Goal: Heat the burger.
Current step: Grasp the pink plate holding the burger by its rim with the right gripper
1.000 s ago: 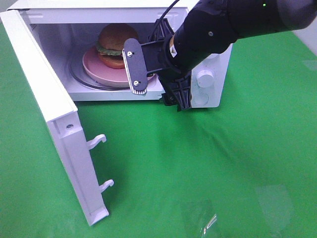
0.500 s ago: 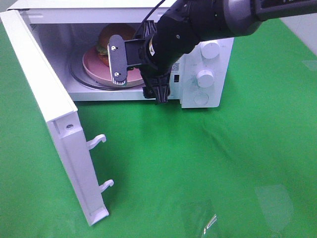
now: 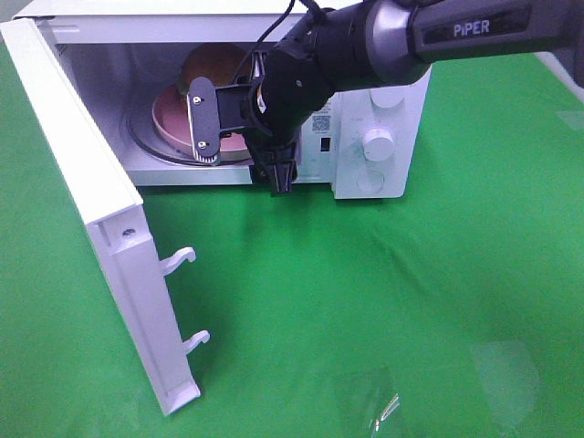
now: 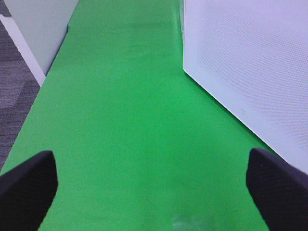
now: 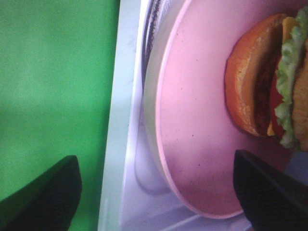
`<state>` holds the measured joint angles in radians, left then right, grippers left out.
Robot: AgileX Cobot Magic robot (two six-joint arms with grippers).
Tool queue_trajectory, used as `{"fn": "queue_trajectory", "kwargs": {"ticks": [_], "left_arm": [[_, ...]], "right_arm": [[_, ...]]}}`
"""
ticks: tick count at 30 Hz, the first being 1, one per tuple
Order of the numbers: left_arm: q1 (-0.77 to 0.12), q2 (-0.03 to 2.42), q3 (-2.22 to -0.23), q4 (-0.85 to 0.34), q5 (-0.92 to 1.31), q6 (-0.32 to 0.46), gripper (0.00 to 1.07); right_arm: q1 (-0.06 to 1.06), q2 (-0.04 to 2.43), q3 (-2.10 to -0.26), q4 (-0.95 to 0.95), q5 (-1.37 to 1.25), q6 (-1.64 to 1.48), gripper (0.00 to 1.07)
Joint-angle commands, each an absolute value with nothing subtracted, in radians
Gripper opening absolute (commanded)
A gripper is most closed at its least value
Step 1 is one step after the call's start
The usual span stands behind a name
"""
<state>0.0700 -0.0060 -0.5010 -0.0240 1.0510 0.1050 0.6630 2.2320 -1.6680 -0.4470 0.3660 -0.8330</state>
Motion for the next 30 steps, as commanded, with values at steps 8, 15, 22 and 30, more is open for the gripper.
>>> {"fn": "queue_trajectory", "kwargs": {"ticks": [8, 15, 22, 30], "left_arm": [[0.073, -0.023, -0.499, -0.025, 1.038, 0.106, 1.0], [0.073, -0.023, -0.499, -0.016, 1.038, 0.106, 1.0], [0.073, -0.023, -0.499, -0.006, 1.038, 0.106, 1.0], [0.073, -0.023, -0.499, -0.006, 1.038, 0.106, 1.0]], "right_arm": [[0.673, 2.314, -1.771, -0.425, 0.361, -0.82, 0.83], [0.673, 2.365, -1.821, -0.421, 0.349, -0.82, 0.81], [0.673, 2.399, -1.851, -0.379, 0.342, -0.821, 0.78], [0.674, 2.405, -1.853, -0.346, 0.34, -0.821, 0.51]]}}
